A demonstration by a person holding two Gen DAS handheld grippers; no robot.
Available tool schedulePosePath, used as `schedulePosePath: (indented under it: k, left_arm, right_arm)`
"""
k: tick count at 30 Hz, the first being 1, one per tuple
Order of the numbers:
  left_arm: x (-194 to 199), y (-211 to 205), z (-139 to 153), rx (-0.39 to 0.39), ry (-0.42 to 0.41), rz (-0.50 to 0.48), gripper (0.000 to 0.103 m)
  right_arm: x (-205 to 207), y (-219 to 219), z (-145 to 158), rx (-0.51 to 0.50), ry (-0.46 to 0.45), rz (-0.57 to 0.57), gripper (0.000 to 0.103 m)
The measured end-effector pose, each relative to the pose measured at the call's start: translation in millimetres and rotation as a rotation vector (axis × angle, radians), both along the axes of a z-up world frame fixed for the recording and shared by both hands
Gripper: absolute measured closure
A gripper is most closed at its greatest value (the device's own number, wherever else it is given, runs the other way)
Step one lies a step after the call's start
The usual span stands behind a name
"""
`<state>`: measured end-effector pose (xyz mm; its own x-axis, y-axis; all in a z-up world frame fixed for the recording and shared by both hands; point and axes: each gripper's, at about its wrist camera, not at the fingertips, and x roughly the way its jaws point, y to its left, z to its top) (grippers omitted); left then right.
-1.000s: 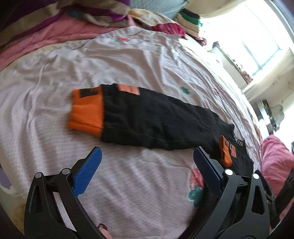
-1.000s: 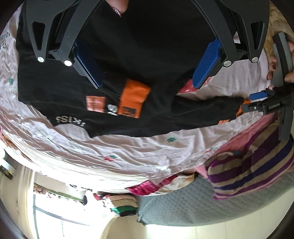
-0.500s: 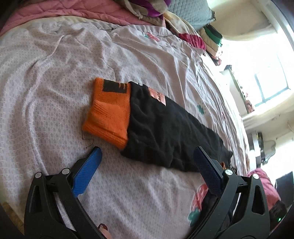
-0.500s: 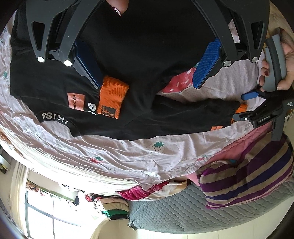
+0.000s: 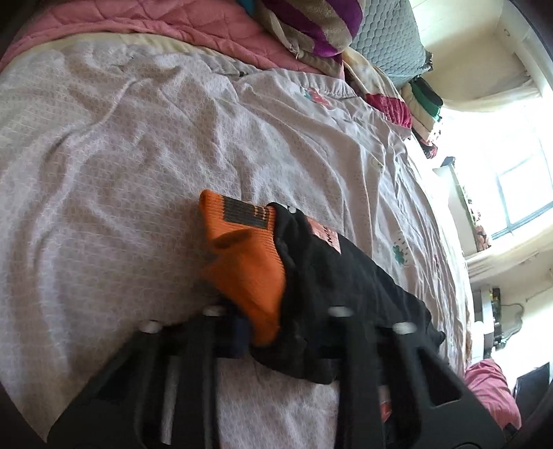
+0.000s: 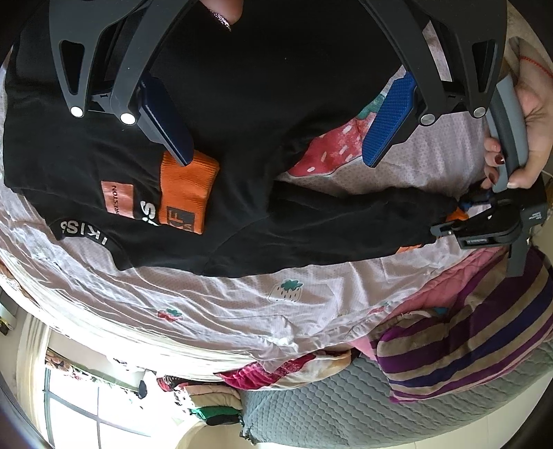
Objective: Fold small clothes
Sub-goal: 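Close the left tool on the orange cuff, then lift the sleeve across the shirt with the left tool while the right tool takes the cuff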
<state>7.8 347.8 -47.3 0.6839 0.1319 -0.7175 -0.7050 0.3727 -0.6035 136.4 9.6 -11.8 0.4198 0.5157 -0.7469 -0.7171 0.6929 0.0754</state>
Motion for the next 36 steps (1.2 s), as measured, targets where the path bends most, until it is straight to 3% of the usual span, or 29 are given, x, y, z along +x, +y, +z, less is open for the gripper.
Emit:
schedulePosePath:
  k: [2,8,16,21,30,36]
  left_arm:
    - [1,0,3,0.013,-0.022,-0.006,0.094]
    - [0,-18,48,0.168,-0.136,-0.058,0.095]
    - [30,-51,96,0.245,-0.236,-0.176,0.096]
    - [64,-80,120,0.268,-0.283,-0.284,0.097]
    - [120,-141,140,0.263,-0.327,-0.514,0.097]
    - [154,-175,129,0.239,-0.272,-0.688,0.097]
  right_arm:
    - [2,-4,2,0.001,0.002,-0.005,0.006]
    - [12,-39,15,-0.009,-0.027,-0.055,0.006]
    - [30,-103,36,-0.016,-0.057,-0.140,0.006]
    - [40,-134,45,-0.001,-0.079,-0.188,0.006]
    - [59,-178,39,0.066,-0.023,-0.296,0.006]
    - [70,-195,37,0.080,-0.004,-0.346,0.006]
